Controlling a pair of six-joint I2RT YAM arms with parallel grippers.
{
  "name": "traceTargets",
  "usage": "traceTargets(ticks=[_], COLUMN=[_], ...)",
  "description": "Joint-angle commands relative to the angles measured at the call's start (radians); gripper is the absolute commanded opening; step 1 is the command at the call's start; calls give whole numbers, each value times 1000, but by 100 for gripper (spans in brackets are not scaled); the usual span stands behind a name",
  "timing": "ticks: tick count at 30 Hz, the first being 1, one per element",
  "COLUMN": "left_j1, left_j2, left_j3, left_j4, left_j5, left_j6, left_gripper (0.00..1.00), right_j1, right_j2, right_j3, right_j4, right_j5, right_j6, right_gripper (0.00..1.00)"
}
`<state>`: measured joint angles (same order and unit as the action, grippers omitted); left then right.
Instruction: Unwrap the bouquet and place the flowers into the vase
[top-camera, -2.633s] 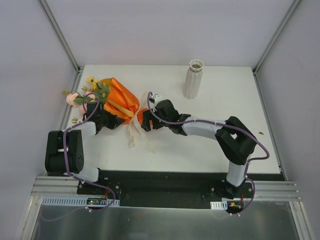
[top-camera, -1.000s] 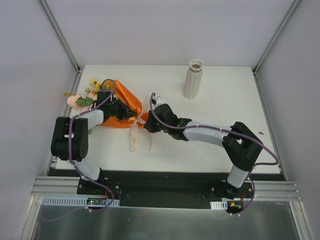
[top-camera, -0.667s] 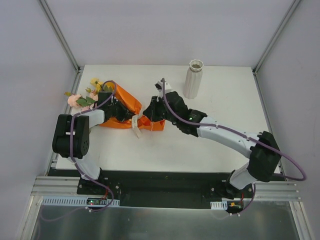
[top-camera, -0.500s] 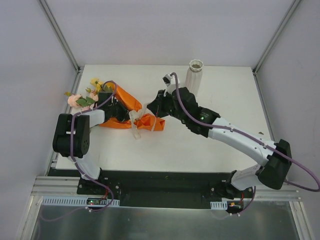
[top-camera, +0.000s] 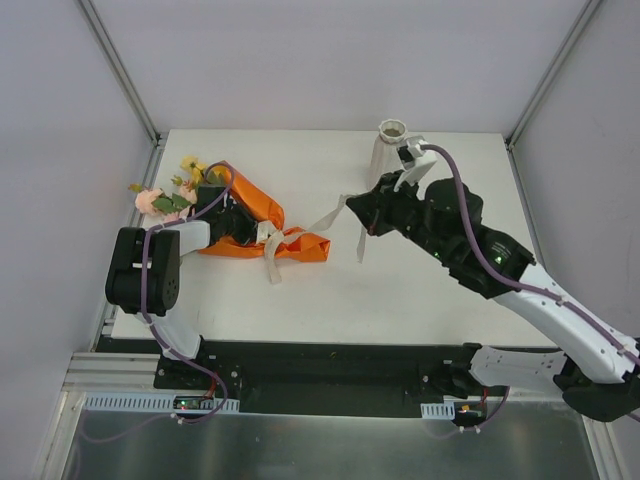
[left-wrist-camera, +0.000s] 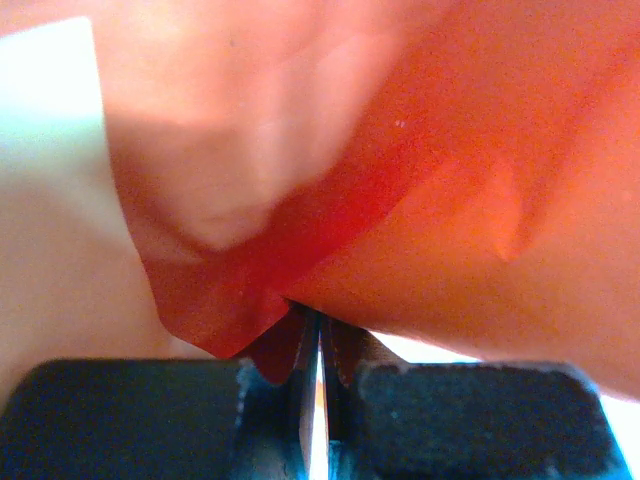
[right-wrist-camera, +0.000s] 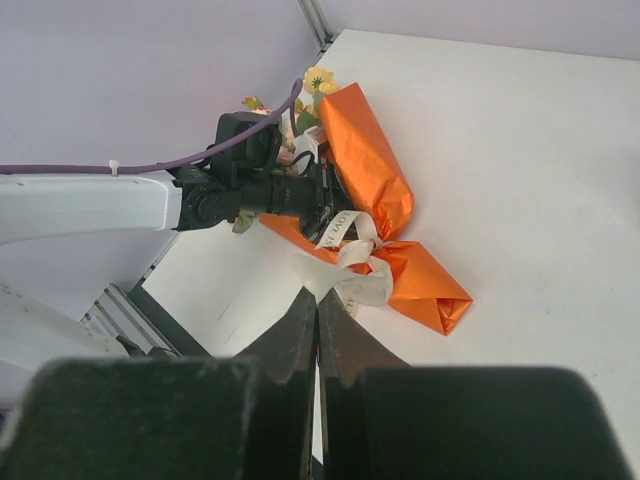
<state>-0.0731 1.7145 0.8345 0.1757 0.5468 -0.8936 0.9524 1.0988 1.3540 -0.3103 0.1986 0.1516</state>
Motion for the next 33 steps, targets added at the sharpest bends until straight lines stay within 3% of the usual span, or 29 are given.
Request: traceTargets(ticks=[1, 9, 15, 19, 24, 27, 31, 33], left_j1=[-7, -8, -8, -8, -19, -60, -123, -139], left_j2=[-16, -73, -202, -271, -343, -355, -308, -273], left_j3=[-18, -18, -28, -43, -60, -20, 43, 98], left_j4=[-16, -22, -73, -107, -117, -171, -266, -323], left_j5=[-39, -24, -2, 4, -5, -65, -154, -191], left_j6=[28, 35, 59, 56, 65, 130, 189, 203], left_gripper=[0, 3, 28, 37, 51, 53, 50, 43], right_j1=[-3, -1, 19, 28, 29, 29, 32, 31], right_j2=[-83, -109, -111, -54, 9, 38, 15, -13], right_j3=[28, -148, -447, -504, -455, -426, -435, -446], right_j4=[-79, -62, 57, 51, 17, -7, -3, -12], right_j5=[25, -56, -134, -93, -99, -110, -102, -94], right_j6=[-43, 68, 206, 218, 174, 163, 170, 172], right_gripper=[1, 1, 1, 2, 16, 26, 37, 39])
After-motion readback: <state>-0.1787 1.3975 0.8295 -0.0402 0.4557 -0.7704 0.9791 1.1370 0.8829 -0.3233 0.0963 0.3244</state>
